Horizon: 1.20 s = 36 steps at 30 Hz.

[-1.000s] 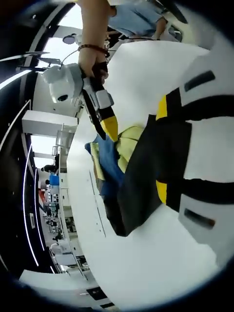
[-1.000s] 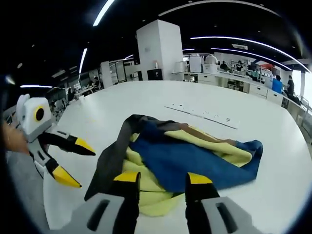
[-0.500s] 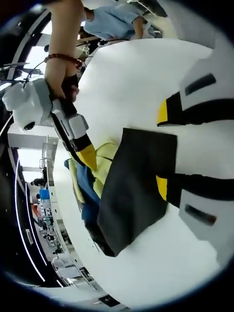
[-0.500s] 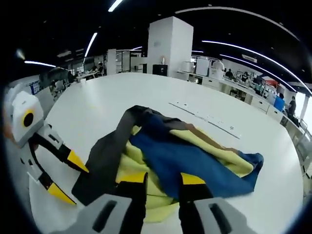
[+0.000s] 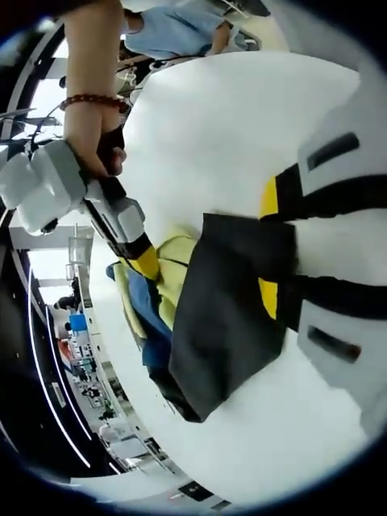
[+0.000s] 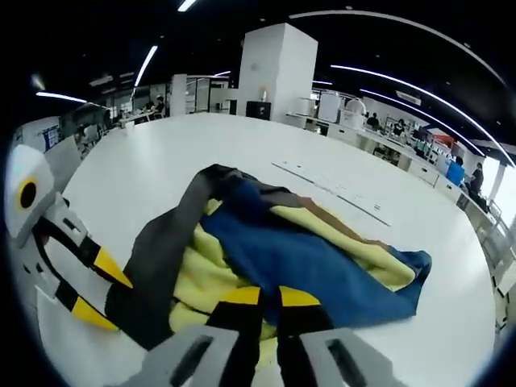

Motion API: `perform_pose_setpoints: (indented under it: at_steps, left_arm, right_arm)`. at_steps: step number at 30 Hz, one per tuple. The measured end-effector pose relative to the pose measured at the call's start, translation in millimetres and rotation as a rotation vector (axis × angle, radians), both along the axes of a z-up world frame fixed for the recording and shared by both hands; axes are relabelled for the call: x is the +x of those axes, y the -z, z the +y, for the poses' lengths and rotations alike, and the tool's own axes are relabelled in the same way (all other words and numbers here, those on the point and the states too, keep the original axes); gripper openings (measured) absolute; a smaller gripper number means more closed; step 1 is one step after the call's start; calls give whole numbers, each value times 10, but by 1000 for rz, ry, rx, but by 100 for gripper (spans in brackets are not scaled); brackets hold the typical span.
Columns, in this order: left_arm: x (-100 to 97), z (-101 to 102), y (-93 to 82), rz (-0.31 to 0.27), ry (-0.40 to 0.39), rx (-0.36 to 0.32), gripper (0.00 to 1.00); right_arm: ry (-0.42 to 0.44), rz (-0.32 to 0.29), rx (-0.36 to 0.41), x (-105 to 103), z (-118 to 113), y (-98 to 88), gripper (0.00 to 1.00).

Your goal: Fold the garment on the visible template until the final outline fits inside the template.

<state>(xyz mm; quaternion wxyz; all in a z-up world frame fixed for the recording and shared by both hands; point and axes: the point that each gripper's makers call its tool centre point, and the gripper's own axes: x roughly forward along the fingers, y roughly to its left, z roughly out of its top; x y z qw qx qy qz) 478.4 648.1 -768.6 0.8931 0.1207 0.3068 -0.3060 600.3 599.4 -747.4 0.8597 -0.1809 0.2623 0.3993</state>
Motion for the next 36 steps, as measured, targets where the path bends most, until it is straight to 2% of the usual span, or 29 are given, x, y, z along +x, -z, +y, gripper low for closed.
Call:
perform_pose_setpoints:
  at_steps: [3,7,8,10,11,17,21,22,23,26,30,36]
  left_arm:
    - [31,64,-3,-33,9,80,3]
    - [17,65,-49,-5,-16,23,1]
    - [30,80,-117,3,-53,-30,1]
    - [84,161,-261,-23,-86,-67,1]
    - [94,185,-284,-28,-91,-66,1]
    - [249,611,-705,-132,-161,-33,1]
    - [375,937,-968,-208,-223,13,1]
    - [413,1044,-1030,-234,-236,42,1]
    - [425,1082,-1042,-239,-241,54,1]
    - [504,1383,-1117,-268,-281,141,1]
    - [581,1670,-1131,-278,-318,196,1]
    - [650,2107,-1063,-272,-358,338,1]
  right_arm:
    - [2,0,5,1,-10,-15,0]
    - [2,-9,6,-8,-33,-75,0]
    - [1,-14,5,-13,-50,-106,0]
    - [6,-28,8,-2,-93,-174,0]
    - [6,-34,8,3,-111,-202,0]
    - [65,-78,28,80,-322,-452,0]
    - [99,-84,43,111,-450,-530,0]
    - [106,-86,43,123,-479,-543,0]
    - [116,-88,44,133,-521,-562,0]
    - [141,-89,49,160,-619,-611,0]
    - [171,-97,44,197,-758,-649,0]
    - [242,-89,61,250,-963,-693,0]
